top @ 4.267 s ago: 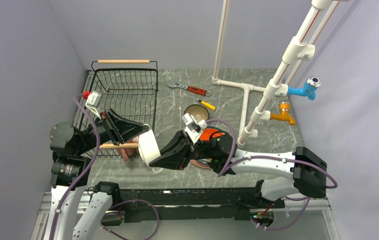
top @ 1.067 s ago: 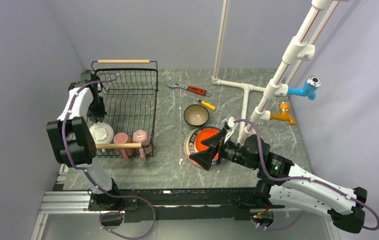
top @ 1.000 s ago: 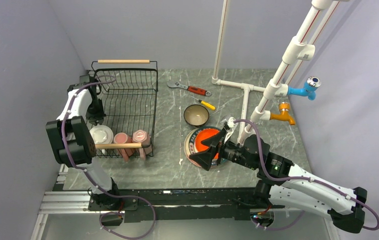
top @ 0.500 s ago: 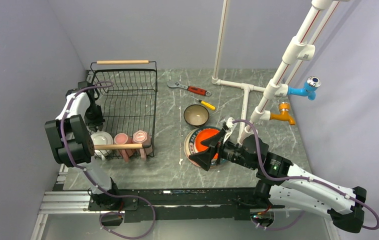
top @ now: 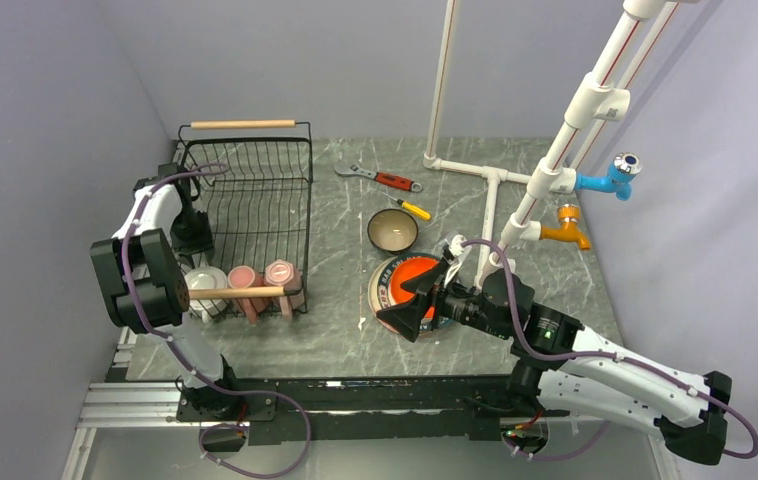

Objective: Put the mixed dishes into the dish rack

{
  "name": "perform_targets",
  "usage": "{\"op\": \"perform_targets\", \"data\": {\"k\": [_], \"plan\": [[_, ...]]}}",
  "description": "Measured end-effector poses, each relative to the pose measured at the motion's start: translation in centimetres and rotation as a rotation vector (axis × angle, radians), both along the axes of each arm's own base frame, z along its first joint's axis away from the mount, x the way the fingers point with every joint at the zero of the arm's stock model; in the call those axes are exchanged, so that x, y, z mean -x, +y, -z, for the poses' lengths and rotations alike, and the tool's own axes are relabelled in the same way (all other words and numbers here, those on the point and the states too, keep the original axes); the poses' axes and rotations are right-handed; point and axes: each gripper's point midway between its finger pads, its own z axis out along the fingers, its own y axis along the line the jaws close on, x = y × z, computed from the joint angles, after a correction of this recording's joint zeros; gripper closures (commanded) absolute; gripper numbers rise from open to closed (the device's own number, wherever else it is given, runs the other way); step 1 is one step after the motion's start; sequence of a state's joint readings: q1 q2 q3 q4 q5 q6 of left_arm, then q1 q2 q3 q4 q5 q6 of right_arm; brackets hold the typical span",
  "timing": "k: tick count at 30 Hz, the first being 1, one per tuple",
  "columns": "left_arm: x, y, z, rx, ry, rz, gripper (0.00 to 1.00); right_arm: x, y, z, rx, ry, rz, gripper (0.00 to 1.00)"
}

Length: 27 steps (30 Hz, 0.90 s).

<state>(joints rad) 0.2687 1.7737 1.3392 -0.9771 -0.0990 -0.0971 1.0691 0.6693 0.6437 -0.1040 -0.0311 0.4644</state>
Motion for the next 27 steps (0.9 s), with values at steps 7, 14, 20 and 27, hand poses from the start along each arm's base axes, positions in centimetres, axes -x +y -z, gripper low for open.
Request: {"op": "perform_targets", "data": {"k": [7,14,20,27], "plan": [[0.5,-0.7,0.4,0.031,0.021,0.001,0.35,-0.2,0.2,0.6,0.018,0.009,0.003,0.0],[0.8,-1.0,-0.5,0.035,-0.006,-0.011,0.16,-0.7,0.5,1.9,0.064,0.037,0.013,0.0],[0.5,-1.5,-3.5,0.012,-0.083,-0.014,0.01,-1.6,0.1,2.2,0.12,0.052,0.066,0.0],[-1.7,-3.3,-8.6,0.006,-0.256,0.029,0.01,-3.2,-0.3,3.6,0.214,0.084,0.146,0.0]]}}
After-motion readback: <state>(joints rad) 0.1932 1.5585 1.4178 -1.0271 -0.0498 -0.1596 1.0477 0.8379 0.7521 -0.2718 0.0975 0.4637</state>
